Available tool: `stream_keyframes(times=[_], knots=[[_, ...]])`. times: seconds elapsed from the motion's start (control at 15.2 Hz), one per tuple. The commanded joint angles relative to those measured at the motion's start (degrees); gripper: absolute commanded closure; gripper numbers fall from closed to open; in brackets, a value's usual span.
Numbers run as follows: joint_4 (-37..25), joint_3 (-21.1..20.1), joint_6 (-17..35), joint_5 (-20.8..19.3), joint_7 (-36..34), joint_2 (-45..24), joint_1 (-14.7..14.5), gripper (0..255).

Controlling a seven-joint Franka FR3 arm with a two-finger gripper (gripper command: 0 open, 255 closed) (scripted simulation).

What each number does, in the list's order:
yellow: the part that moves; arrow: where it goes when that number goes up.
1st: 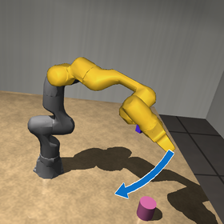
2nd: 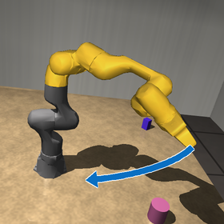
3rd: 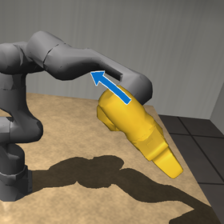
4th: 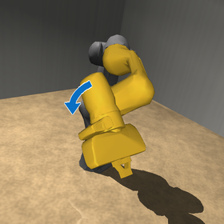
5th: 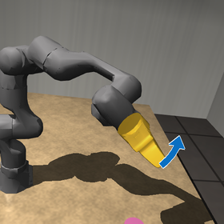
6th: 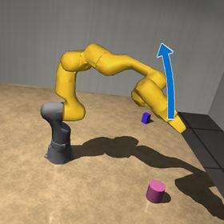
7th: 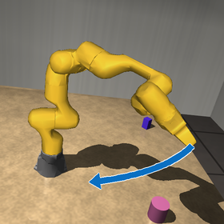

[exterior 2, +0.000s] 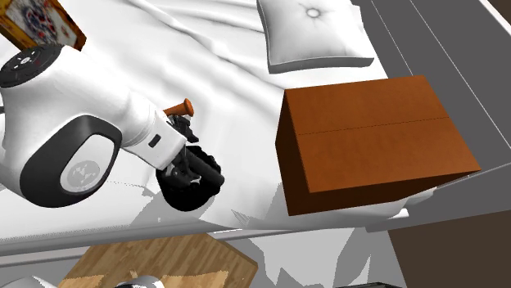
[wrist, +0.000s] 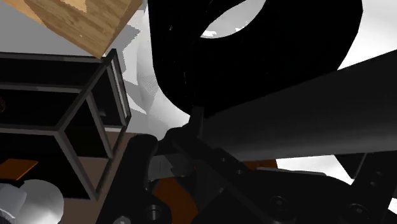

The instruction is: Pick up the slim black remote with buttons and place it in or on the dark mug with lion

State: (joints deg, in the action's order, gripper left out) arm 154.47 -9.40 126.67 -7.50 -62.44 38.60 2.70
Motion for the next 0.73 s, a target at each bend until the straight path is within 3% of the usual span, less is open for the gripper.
stream_keyframes(times=[0.0,0.13,0.4,0.66], knots=[[0.69,0.0,-4.53,0.24,0.11,-0.28,0.0,0],[0.93,-0.1,-4.55,0.33,0.03,-0.04,-0.08,0],[-4.51,-0.4,-12.97,1.41,0.51,2.88,-1.0,0],[-4.51,-0.41,-12.98,1.42,0.51,2.88,-1.0,0]])
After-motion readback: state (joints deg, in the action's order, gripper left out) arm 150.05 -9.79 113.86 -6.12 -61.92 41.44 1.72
